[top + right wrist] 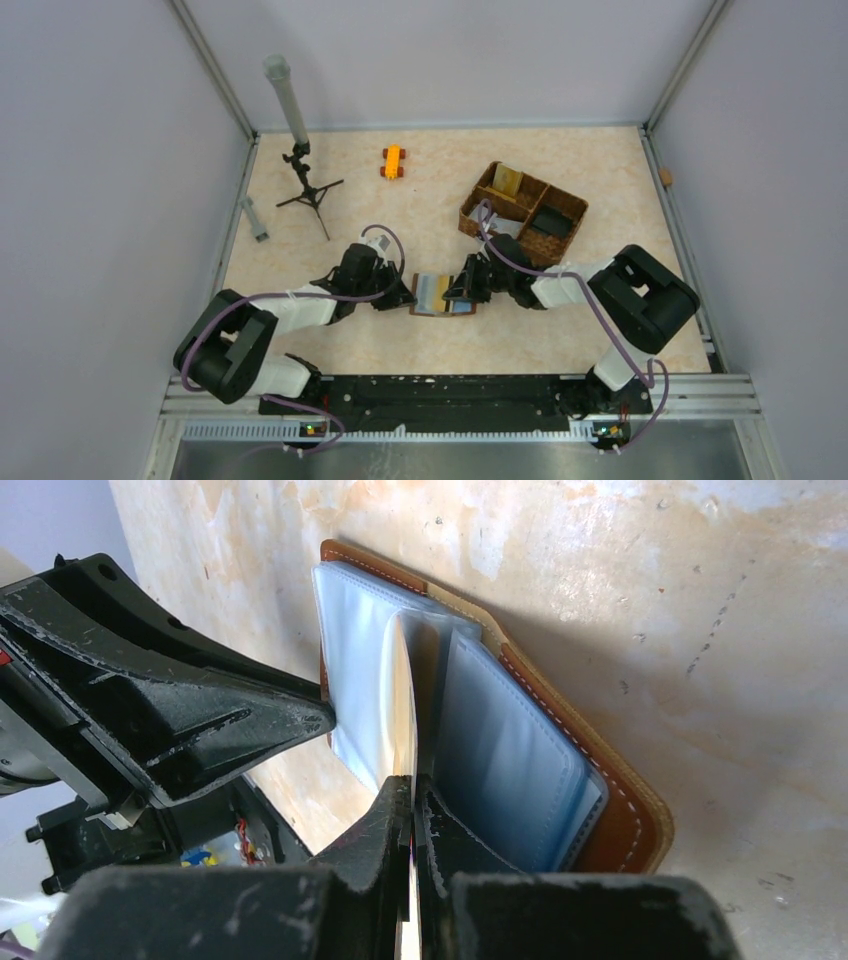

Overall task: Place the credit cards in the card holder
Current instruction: Insert the credit card into the card holder.

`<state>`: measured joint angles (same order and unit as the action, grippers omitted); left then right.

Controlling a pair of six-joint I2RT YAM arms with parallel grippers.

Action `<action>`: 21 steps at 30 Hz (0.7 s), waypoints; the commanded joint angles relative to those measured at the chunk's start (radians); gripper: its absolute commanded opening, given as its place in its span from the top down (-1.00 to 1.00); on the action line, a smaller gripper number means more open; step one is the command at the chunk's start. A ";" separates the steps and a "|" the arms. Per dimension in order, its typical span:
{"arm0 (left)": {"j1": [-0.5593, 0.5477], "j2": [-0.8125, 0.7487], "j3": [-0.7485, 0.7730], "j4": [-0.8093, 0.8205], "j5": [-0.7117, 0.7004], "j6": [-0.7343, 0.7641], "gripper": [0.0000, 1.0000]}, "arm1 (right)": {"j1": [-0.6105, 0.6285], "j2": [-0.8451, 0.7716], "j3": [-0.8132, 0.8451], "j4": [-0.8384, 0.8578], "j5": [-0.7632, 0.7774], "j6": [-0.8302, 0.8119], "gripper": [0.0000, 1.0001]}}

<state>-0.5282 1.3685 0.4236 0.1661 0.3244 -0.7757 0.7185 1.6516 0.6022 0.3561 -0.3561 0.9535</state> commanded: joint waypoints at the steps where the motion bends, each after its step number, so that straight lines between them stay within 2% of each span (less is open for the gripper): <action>1: -0.012 0.029 0.006 0.005 0.004 0.009 0.63 | 0.018 0.036 -0.020 -0.060 0.047 -0.018 1.00; 21: -0.012 0.021 -0.009 0.010 -0.013 0.000 0.91 | 0.062 -0.056 -0.089 -0.147 0.172 0.075 1.00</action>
<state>-0.5312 1.3796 0.4236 0.1757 0.3222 -0.7799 0.7513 1.5936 0.5495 0.3470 -0.2619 1.0340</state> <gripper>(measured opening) 0.058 0.010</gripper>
